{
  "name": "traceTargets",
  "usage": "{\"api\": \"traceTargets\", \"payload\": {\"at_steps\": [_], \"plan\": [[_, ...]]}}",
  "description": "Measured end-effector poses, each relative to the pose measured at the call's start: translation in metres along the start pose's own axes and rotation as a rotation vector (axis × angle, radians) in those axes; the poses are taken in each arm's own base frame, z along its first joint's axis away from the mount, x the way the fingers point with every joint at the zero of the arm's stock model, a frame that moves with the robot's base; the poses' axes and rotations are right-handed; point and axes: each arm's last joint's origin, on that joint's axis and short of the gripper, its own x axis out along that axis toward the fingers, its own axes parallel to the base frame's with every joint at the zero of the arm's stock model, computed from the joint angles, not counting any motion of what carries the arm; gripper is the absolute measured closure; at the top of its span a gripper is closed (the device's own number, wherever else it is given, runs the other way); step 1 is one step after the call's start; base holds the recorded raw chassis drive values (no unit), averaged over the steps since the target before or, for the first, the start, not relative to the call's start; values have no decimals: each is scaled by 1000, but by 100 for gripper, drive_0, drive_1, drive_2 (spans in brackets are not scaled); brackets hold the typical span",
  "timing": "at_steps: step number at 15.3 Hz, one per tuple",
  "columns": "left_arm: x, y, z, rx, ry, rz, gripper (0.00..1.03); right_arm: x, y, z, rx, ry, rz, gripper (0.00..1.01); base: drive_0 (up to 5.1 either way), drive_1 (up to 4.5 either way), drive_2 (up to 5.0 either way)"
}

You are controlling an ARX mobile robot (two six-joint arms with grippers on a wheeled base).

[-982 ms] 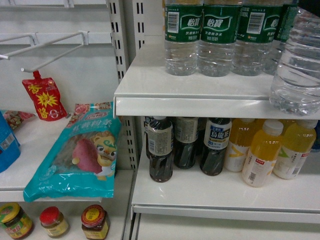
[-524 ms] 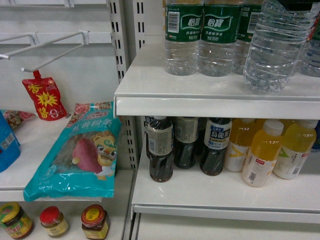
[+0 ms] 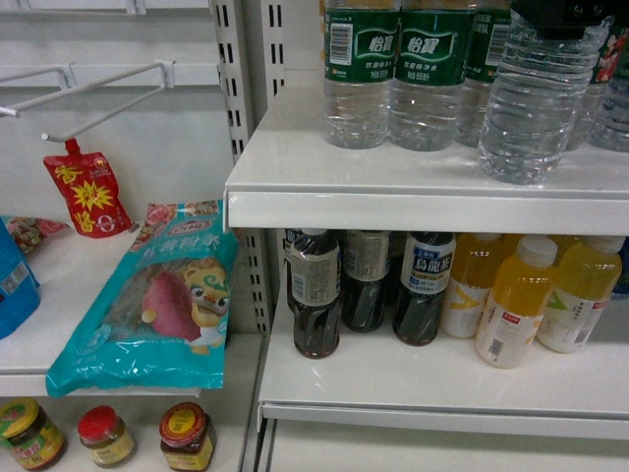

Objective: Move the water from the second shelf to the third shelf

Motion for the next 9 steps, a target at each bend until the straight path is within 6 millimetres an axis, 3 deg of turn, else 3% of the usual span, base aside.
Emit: {"api": "traceTargets", "payload": {"at_steps": [7, 8, 9], "plan": [[0, 0, 0, 0, 0, 0, 5, 5, -6, 1, 5, 13, -26, 59, 0, 0, 0], [0, 0, 0, 0, 0, 0, 5, 6, -6, 2, 4, 16, -27, 55, 0, 0, 0], [0, 0, 0, 0, 0, 0, 5, 6, -6, 1, 5, 21, -25, 44, 0, 0, 0]]}}
